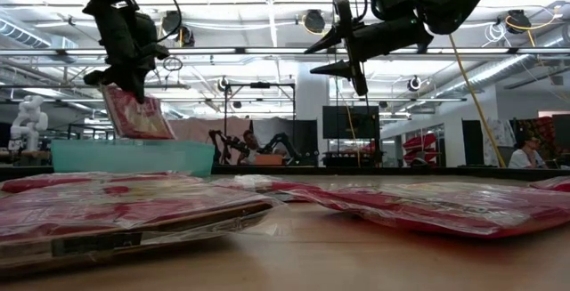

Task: Sort popcorn bags into baskets
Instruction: Put the red popcorn bag into the blue bin

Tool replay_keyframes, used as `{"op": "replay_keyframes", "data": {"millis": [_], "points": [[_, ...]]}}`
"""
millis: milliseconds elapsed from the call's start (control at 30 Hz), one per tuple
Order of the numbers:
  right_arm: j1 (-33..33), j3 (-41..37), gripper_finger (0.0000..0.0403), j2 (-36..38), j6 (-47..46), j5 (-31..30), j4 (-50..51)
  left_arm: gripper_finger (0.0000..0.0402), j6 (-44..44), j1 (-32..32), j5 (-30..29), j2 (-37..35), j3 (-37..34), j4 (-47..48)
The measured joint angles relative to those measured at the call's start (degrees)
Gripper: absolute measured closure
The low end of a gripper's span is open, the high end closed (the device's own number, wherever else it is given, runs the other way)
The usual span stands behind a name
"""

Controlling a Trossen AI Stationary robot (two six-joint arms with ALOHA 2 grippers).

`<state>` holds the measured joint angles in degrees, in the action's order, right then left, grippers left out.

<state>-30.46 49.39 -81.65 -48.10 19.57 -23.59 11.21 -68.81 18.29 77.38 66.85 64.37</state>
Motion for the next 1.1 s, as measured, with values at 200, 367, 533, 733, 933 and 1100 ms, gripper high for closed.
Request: {"op": "replay_keyframes", "data": {"millis": [200,367,533,733,933,1100], "points": [[-0.4,0.0,0.0229,0.0,0.5,0.0,0.2,0.0386,5.2,5.3,-4.0,-0.5,0.0,-1.0],[-0.4,0.0,0.0229,0.0,1.0,0.0,0.3,0.0386,10.2,11.0,-5.8,-0.6,0.0,-1.1],[-0.4,0.0,0.0229,0.0,2.5,0.0,0.3,0.0386,15.5,16.7,-16.3,-3.2,0.0,-1.1],[-0.4,0.0,0.0229,0.0,3.4,0.2,0.4,0.0386,14.8,16.3,-24.1,-3.9,0.0,-3.0],[-0.4,0.0,0.0229,0.0,3.8,1.8,0.4,0.0385,14.3,13.5,-21.8,-3.9,-5.0,-4.3],[-0.4,0.0,0.0229,0.0,3.8,4.6,0.4,0.0382,12.9,13.2,-21.6,-3.9,-9.1,-6.4]]}}
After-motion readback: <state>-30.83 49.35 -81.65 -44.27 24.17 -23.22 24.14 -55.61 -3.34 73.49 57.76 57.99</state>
